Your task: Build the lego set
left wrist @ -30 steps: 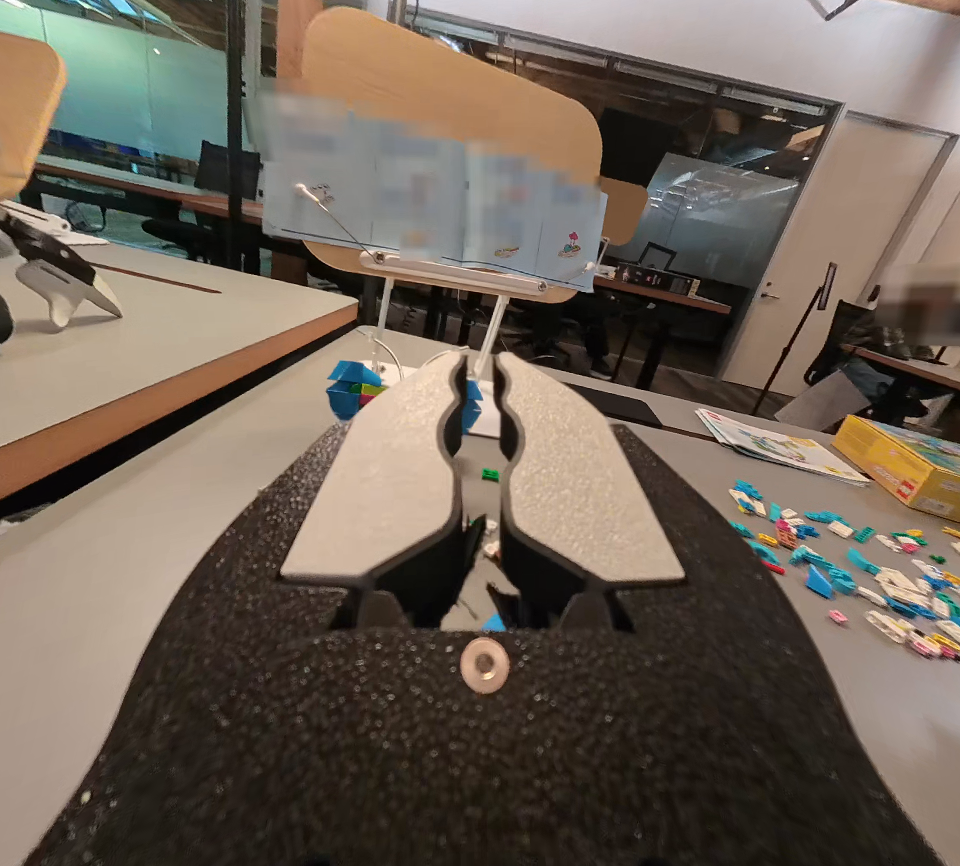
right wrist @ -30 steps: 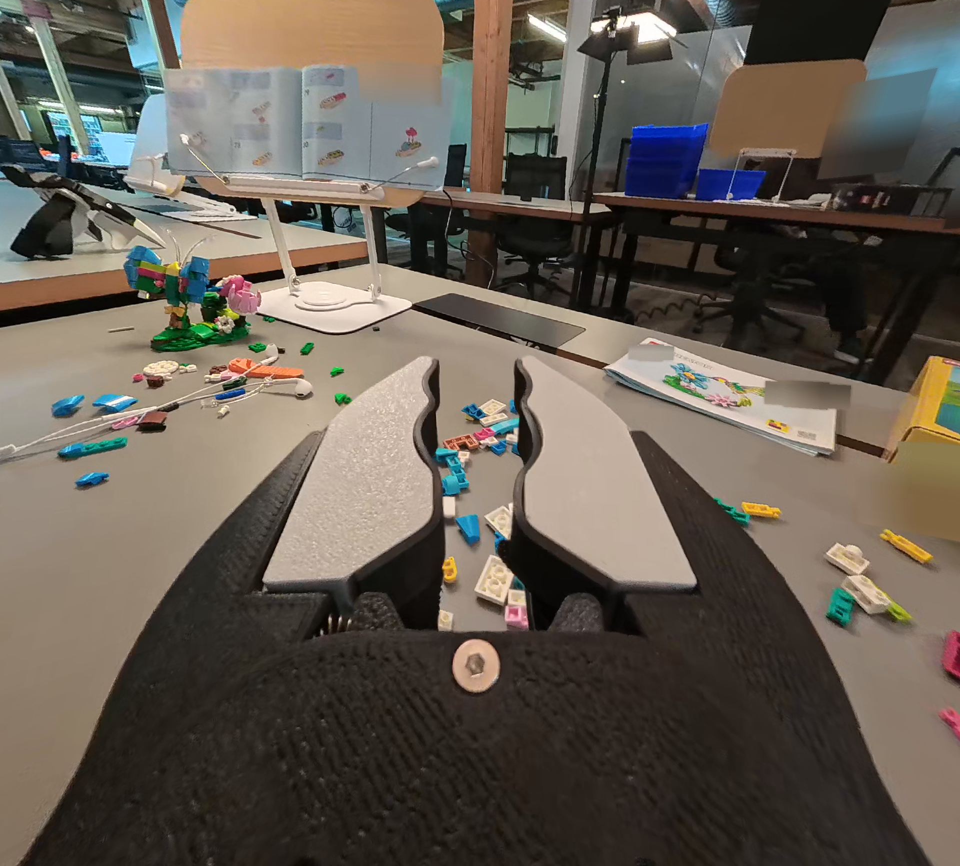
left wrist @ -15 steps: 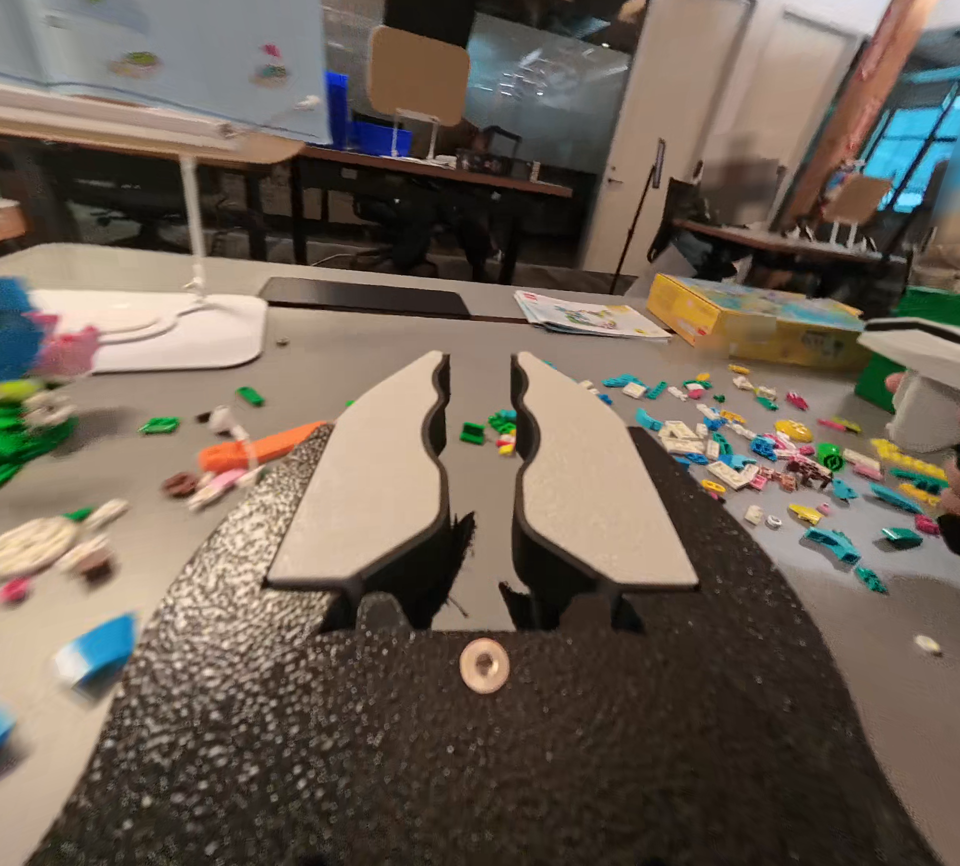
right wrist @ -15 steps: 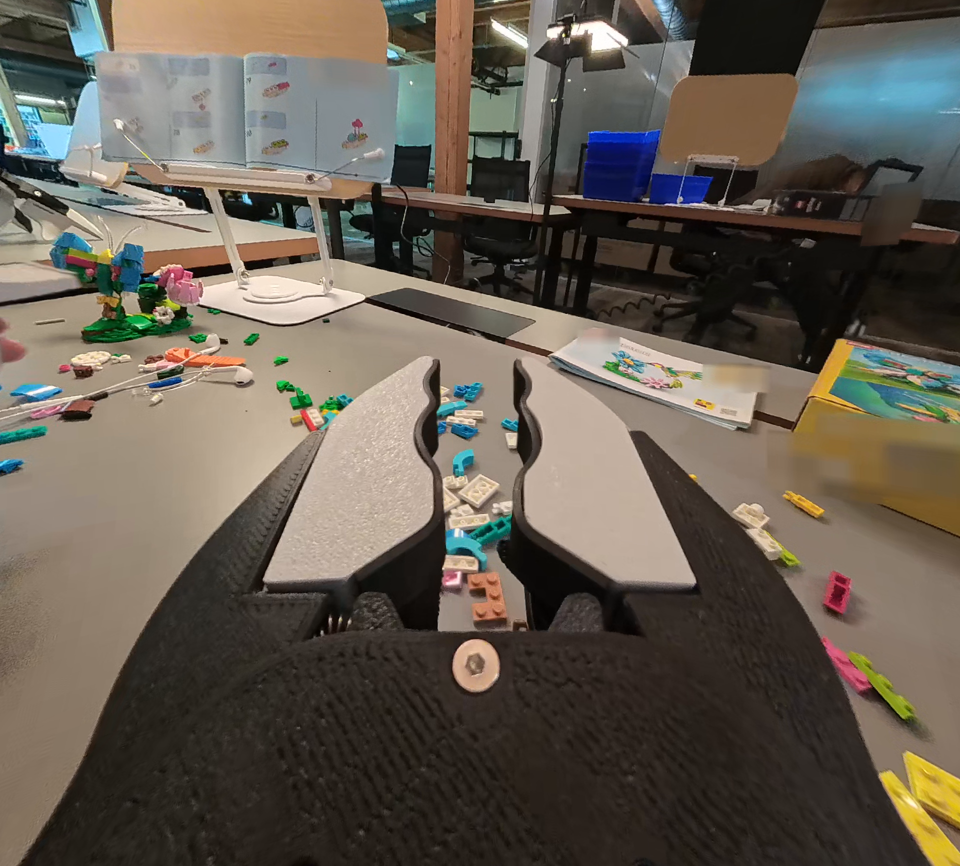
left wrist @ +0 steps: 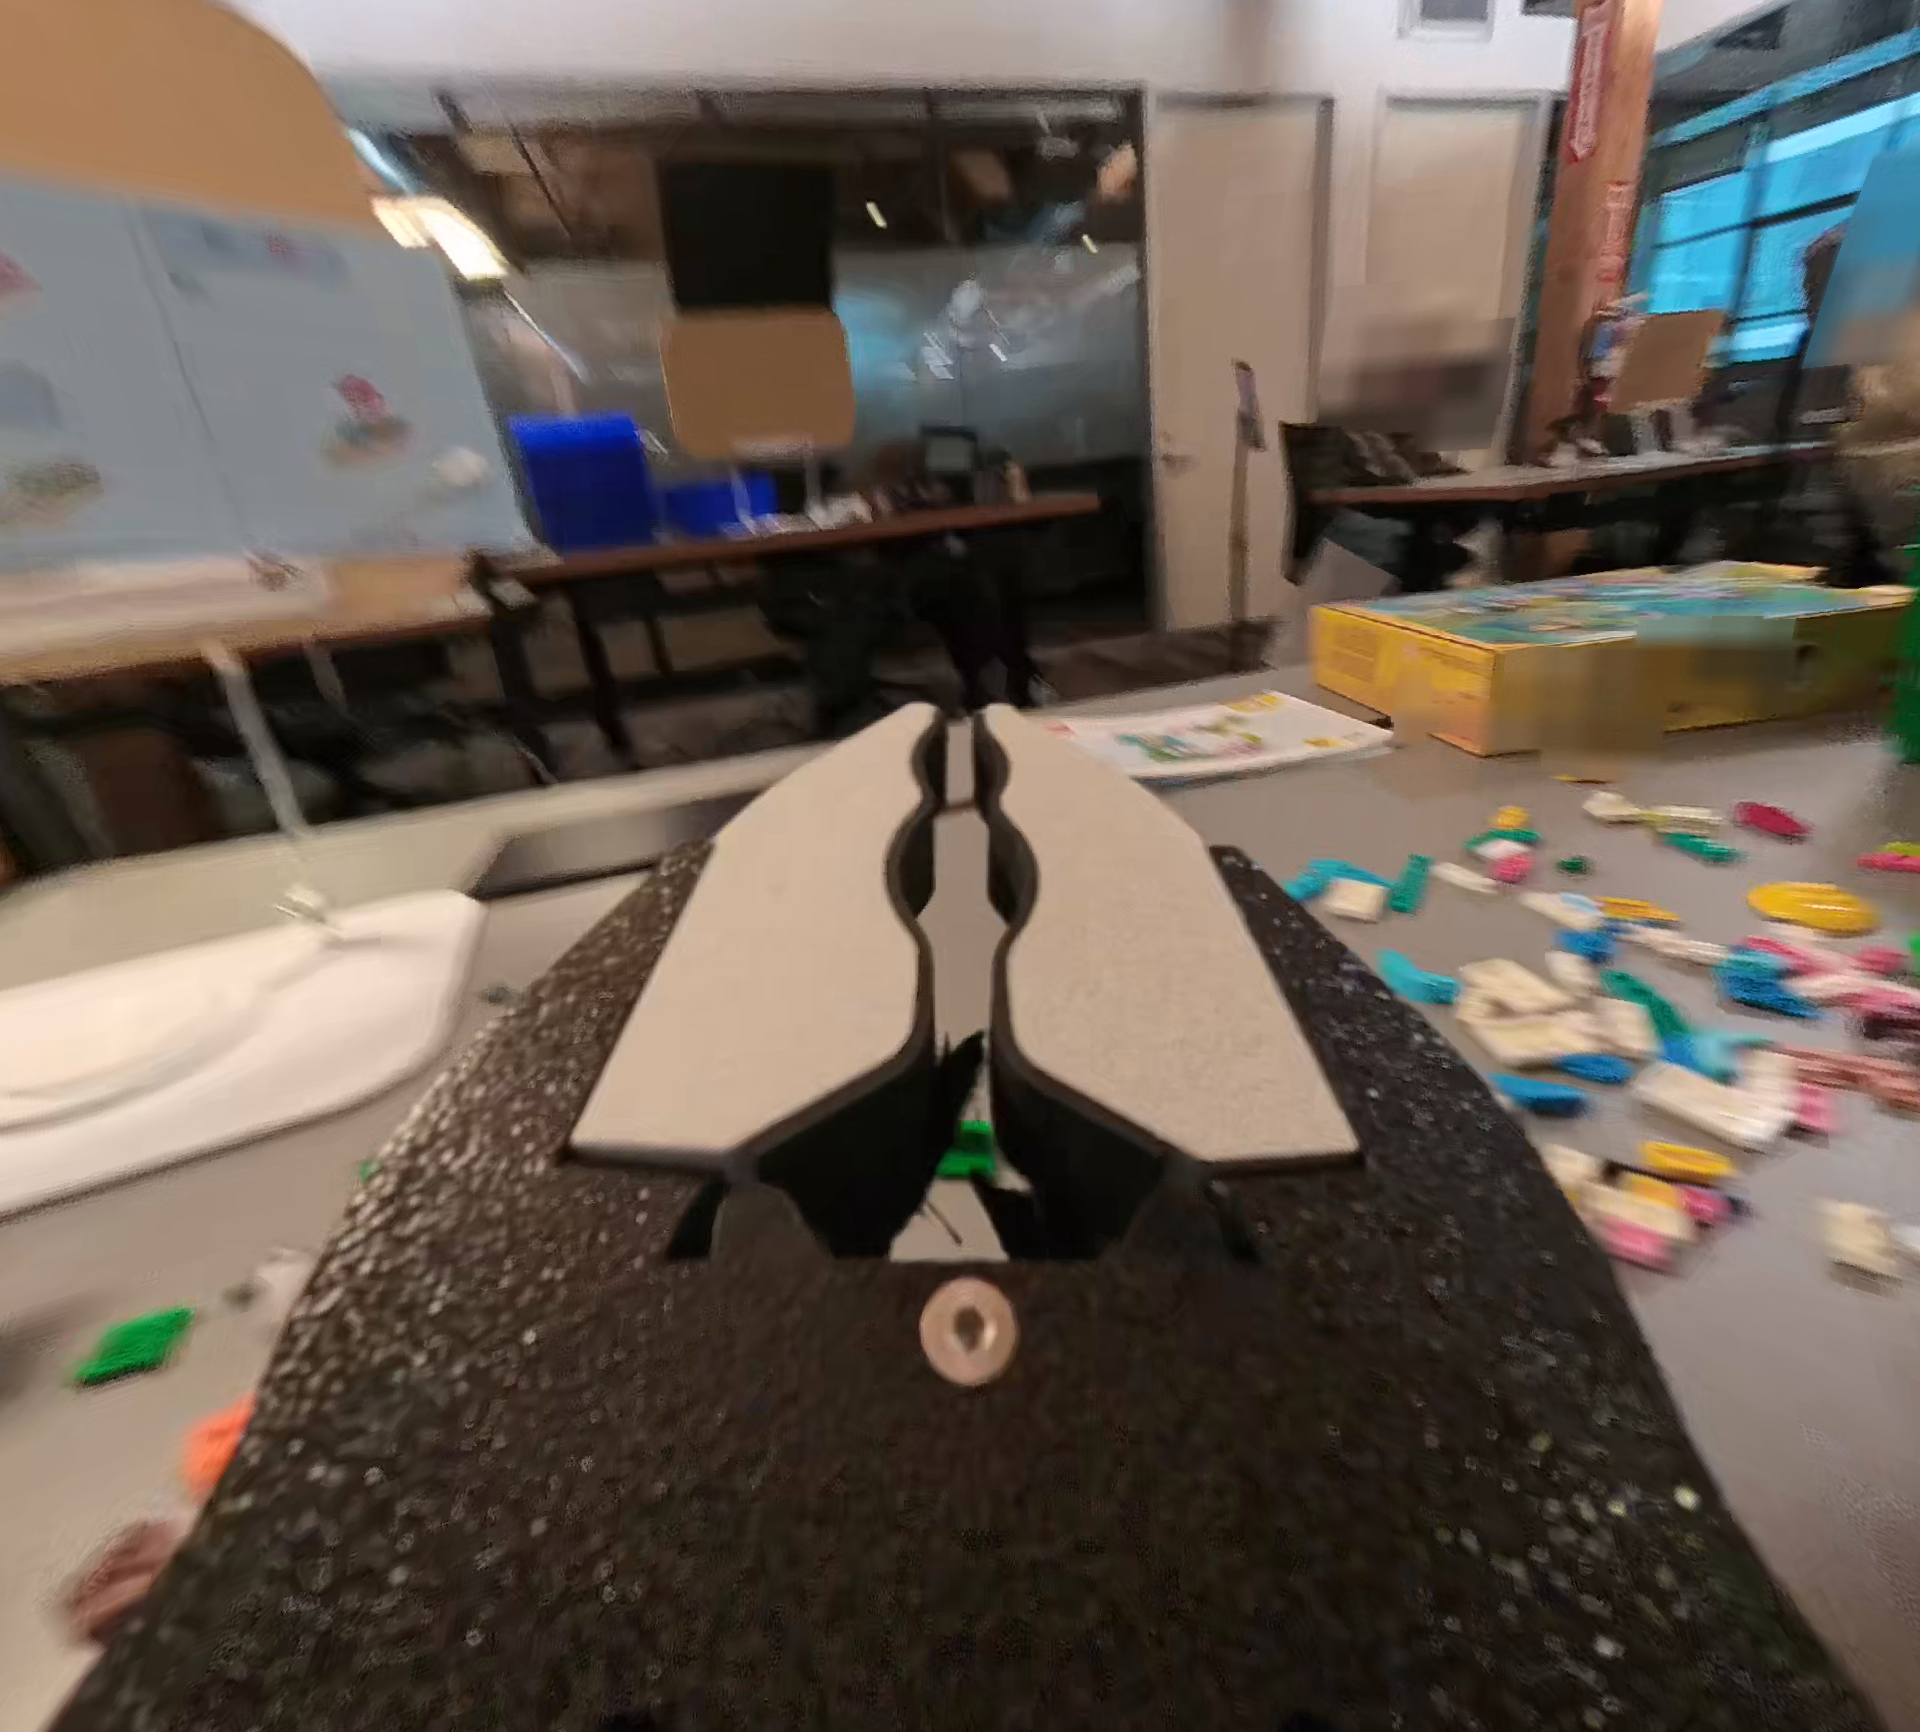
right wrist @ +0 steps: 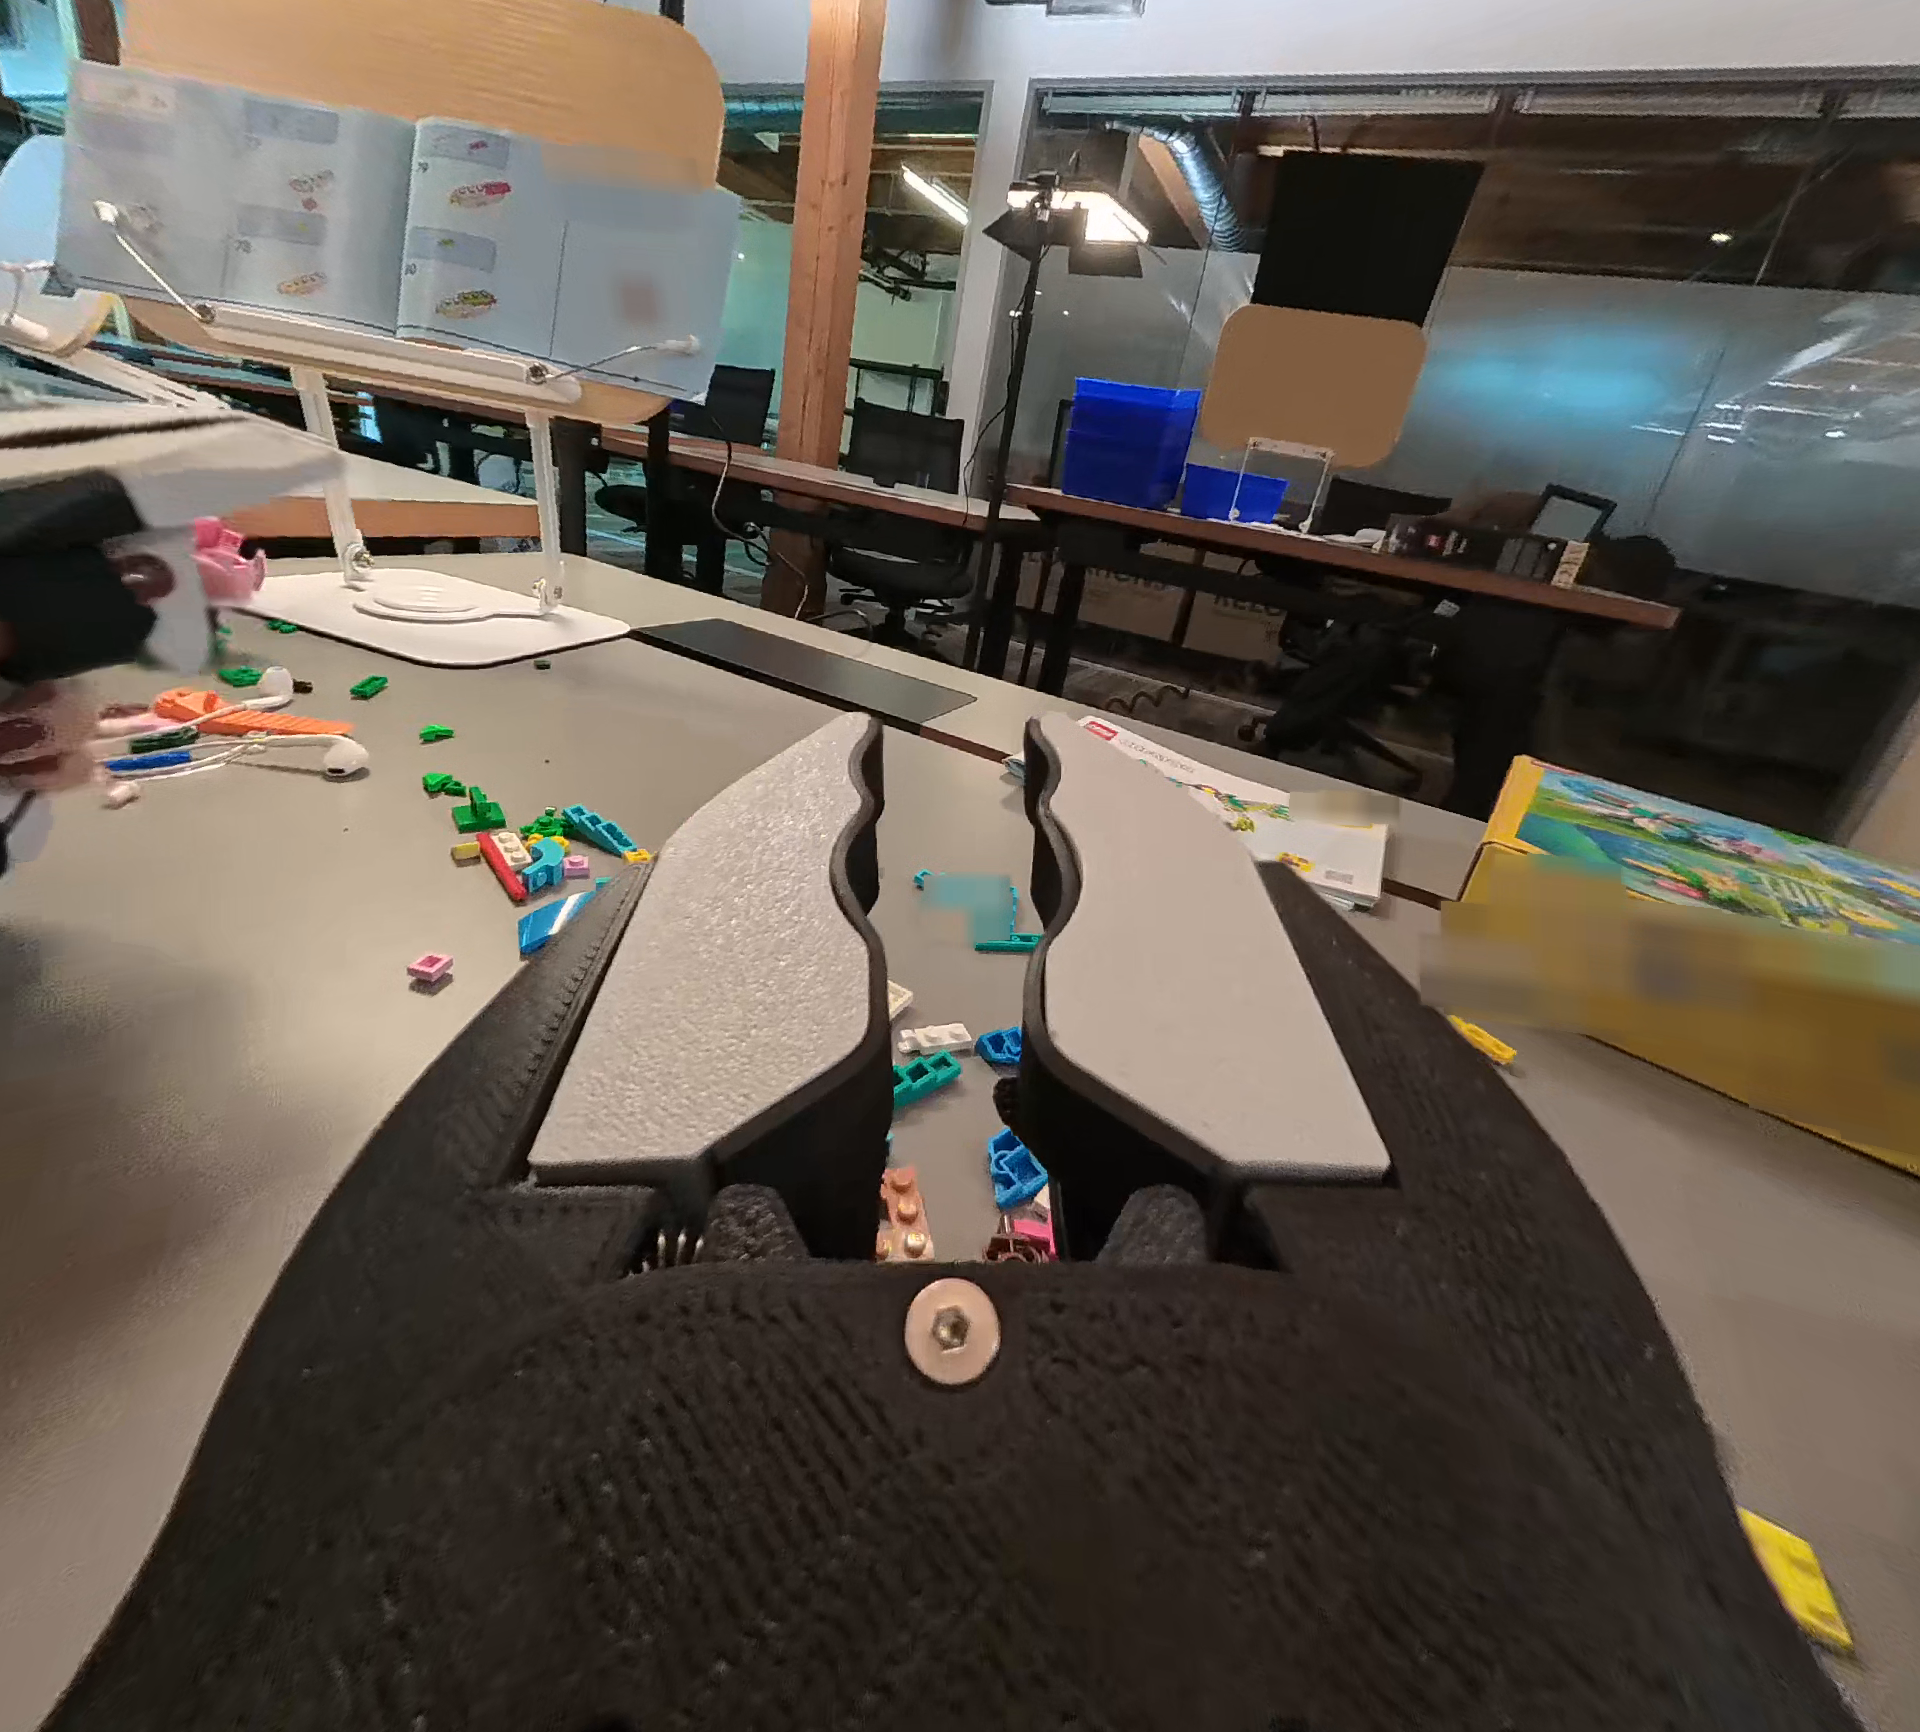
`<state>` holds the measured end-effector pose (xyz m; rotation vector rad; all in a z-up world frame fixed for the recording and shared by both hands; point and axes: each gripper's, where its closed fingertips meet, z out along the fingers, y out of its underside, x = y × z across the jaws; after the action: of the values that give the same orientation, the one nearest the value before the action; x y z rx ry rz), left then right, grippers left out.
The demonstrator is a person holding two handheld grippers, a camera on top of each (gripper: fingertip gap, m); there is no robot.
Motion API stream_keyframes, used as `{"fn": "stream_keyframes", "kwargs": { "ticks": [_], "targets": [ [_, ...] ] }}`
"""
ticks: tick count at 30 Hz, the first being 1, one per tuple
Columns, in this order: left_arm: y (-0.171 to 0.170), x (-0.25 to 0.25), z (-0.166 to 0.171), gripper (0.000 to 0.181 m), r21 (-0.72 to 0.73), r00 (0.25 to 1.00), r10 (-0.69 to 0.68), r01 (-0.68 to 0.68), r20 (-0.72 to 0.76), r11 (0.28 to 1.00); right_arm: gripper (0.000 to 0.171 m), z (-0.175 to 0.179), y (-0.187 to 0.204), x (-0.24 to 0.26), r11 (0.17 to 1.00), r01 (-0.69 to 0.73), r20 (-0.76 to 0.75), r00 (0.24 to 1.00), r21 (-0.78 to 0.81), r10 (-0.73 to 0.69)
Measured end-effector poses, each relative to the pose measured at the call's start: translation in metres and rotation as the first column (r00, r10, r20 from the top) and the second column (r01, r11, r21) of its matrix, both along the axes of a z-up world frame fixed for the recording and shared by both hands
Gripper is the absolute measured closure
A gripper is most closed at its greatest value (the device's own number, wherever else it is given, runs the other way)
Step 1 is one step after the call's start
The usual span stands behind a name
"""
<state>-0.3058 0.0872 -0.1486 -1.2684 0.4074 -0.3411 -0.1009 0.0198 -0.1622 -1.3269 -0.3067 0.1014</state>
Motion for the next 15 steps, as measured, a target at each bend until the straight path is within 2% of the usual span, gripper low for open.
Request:
{"fn": "stream_keyframes", "kwargs": {
  "ticks": [1,4,8,10,12,15],
  "targets": [
    [-0.002,-0.008,0.004,0.181,0.065,0.998,0.052,-0.051,-0.021,0.997,0.147,0.0,0.001,0.001,1.0,0.0,-0.01,1.0,-0.005,0.0],
    [0.0,-0.014,0.002,0.181,0.005,0.997,0.027,-0.028,0.075,1.0,0.148,0.0,0.001,0.004,1.0,0.006,-0.024,1.0,-0.005,-0.007],
    [0.0,-0.011,0.0,0.179,-0.011,0.997,-0.002,0.002,0.072,1.0,0.147,0.008,0.0,0.016,0.999,0.043,0.003,0.999,0.007,-0.043],
    [-0.001,-0.004,-0.003,0.178,-0.023,0.998,-0.026,0.027,0.048,0.999,0.136,0.018,0.0,0.04,0.989,0.146,0.032,0.989,0.033,-0.147],
    [-0.001,0.003,-0.007,0.175,-0.045,0.998,-0.059,0.06,0.037,0.997,0.136,0.029,-0.003,0.061,0.98,0.192,0.054,0.979,0.052,-0.195],
    [0.001,0.011,-0.016,0.17,-0.094,0.994,-0.101,0.104,0.042,0.99,0.137,0.027,-0.002,0.077,0.987,0.157,0.108,0.982,-0.042,-0.152]
  ]
}}
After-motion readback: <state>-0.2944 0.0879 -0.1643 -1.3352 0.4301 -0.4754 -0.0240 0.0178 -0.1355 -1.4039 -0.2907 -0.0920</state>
